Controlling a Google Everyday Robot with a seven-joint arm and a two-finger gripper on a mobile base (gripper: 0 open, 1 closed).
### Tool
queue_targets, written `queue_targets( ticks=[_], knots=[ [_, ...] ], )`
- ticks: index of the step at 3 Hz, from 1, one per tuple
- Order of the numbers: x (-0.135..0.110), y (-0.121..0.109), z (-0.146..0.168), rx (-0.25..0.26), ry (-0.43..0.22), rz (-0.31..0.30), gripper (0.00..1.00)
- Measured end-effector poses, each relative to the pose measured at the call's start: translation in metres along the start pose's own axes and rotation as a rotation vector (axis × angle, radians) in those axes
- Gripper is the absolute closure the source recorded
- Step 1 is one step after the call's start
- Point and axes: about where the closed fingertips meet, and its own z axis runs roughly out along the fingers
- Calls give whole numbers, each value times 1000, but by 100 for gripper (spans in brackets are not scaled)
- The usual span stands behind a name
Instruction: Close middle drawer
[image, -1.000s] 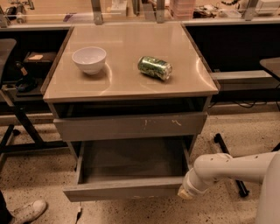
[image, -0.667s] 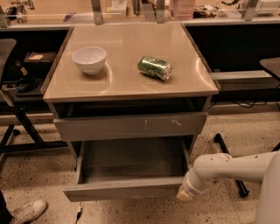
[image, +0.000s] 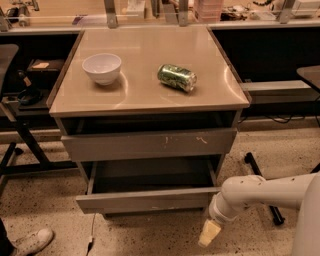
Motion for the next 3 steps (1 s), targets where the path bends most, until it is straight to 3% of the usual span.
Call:
queue_targets(
  ticks=[1,3],
  knots=[
    [0,0,0,0,0,0,0],
    [0,0,0,0,0,0,42]
  ],
)
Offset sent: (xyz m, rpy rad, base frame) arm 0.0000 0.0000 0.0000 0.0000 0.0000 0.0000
